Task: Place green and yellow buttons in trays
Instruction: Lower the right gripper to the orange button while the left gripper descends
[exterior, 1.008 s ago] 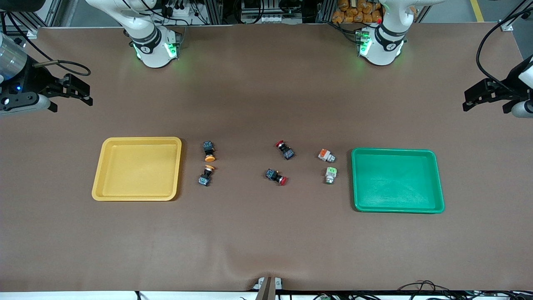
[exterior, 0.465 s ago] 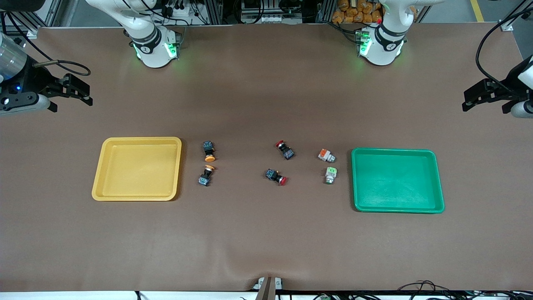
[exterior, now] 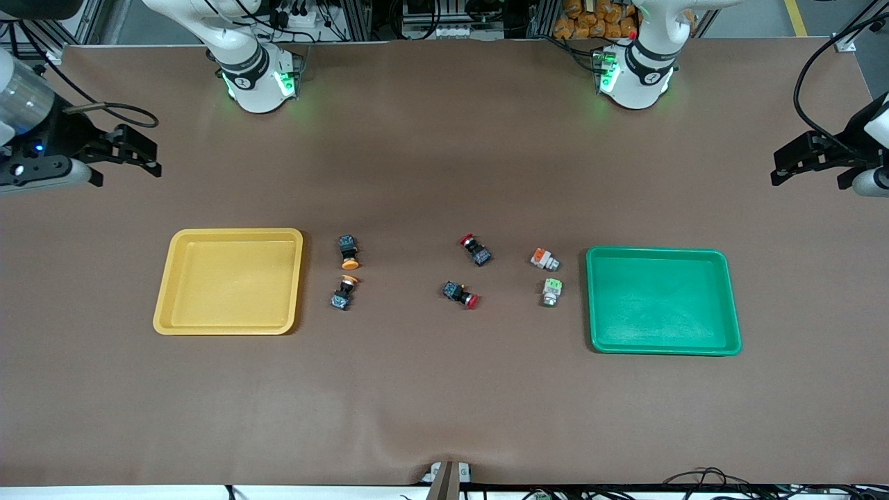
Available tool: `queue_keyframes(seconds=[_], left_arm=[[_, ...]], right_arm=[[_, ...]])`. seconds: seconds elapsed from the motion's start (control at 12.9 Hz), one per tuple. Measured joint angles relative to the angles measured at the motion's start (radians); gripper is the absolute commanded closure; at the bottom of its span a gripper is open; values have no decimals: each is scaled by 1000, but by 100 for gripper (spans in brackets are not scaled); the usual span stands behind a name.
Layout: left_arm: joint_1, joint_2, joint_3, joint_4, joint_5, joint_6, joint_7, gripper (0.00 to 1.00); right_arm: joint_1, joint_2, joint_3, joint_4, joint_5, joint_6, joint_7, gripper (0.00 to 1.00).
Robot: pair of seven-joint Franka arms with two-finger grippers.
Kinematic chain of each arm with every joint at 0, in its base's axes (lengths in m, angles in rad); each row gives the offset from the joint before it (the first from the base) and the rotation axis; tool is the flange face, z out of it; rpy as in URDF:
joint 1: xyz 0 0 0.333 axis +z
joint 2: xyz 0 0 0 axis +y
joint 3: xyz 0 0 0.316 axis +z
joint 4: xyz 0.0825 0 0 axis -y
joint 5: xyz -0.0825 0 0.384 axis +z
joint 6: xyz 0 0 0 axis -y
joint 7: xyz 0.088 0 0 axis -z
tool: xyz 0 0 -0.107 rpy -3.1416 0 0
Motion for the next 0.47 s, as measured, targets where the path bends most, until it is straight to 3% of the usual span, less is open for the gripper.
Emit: queue_keyframes(seconds=[0.47], left_arm=[[1, 85, 5, 29, -97, 3, -184, 0]], right_arm=[[118, 8, 4, -3, 13, 4, 201, 0]])
